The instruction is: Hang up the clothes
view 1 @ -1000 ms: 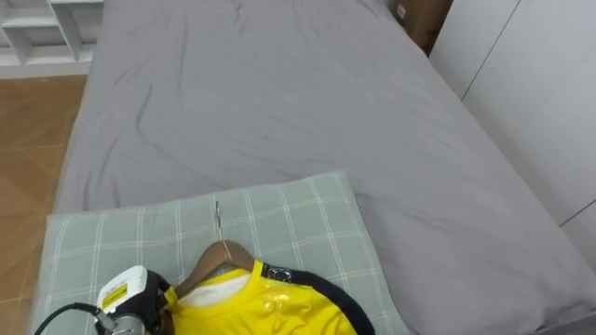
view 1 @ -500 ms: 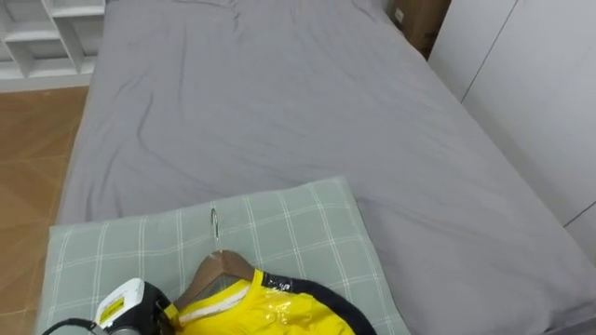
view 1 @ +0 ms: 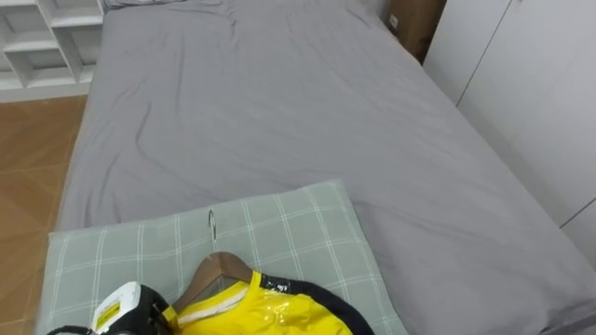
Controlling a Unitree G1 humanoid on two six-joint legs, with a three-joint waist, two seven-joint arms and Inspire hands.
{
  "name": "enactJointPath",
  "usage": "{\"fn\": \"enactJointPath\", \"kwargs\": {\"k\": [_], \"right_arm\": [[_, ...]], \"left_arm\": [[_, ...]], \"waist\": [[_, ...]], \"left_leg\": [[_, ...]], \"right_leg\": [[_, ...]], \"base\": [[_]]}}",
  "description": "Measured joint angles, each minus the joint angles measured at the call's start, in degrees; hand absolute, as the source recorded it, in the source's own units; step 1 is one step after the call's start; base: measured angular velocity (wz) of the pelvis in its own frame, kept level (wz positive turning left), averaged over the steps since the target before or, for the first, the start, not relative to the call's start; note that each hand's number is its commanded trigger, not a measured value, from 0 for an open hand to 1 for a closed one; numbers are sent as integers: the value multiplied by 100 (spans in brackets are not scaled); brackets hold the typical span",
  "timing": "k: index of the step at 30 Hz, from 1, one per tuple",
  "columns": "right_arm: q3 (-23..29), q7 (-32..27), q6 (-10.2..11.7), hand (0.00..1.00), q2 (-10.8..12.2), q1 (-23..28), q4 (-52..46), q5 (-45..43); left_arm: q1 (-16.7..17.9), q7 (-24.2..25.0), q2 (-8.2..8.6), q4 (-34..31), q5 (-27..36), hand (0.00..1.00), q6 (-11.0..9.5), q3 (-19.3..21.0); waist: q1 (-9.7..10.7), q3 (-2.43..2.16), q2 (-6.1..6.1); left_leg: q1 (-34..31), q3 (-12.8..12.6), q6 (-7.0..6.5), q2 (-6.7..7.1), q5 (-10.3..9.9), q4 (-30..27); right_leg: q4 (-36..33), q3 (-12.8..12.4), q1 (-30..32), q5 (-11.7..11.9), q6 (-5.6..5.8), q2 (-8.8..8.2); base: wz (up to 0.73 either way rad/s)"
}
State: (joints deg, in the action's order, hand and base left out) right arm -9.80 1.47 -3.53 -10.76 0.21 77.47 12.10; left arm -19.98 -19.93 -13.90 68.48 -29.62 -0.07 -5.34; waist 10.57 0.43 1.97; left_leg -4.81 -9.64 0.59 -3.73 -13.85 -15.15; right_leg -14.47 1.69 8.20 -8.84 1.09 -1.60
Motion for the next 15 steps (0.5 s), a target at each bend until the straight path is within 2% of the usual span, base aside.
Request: {"fn": "enactJointPath", "kwargs": {"k": [3, 4, 5, 9, 12, 15], "right_arm": [[-8, 0, 104, 0, 0, 80, -34, 163], [-7, -4, 125, 0, -4, 130, -107, 181], [-7, -4, 144, 0, -4, 153, -140, 195], [-17, -16, 278, 0, -15, 178, -174, 339], [-14, -14, 312, 0, -41, 209, -156, 362], [-1, -17, 407, 0, -45, 159, -149, 438]], "left_arm": [[105, -53, 7, -117, 220, 100, -30, -57], [168, -86, 14, -190, 284, 100, -39, -56], [186, -92, 19, -232, 307, 100, -39, -57], [206, -94, 44, -474, 470, 100, -44, -59], [276, -111, 39, -1010, 545, 100, -43, -157], [468, -204, 8, -1469, 644, 100, -80, -147]], "waist": [[-1, -8, -12], [1, -51, -36], [5, -59, -47], [10, -46, -141], [12, -31, -182], [-29, -13, -238]], "left_leg": [[144, 19, 1, 3, 1, 72], [152, 33, 1, 4, 1, 87], [156, 36, 1, 5, 1, 88], [144, 99, 1, 10, 1, 47], [167, 228, 8, 17, 5, 29], [203, 239, 10, 19, 6, 29]], "right_leg": [[11, 13, -145, 0, 0, 3], [20, 16, -159, 0, 0, 4], [27, 16, -167, 2, 4, 4], [96, 70, -241, 14, 16, -7], [188, 180, -388, 14, 16, -16], [204, 202, -436, 13, 16, -17]], "base": [[4], [4], [4], [7], [21], [4]]}}
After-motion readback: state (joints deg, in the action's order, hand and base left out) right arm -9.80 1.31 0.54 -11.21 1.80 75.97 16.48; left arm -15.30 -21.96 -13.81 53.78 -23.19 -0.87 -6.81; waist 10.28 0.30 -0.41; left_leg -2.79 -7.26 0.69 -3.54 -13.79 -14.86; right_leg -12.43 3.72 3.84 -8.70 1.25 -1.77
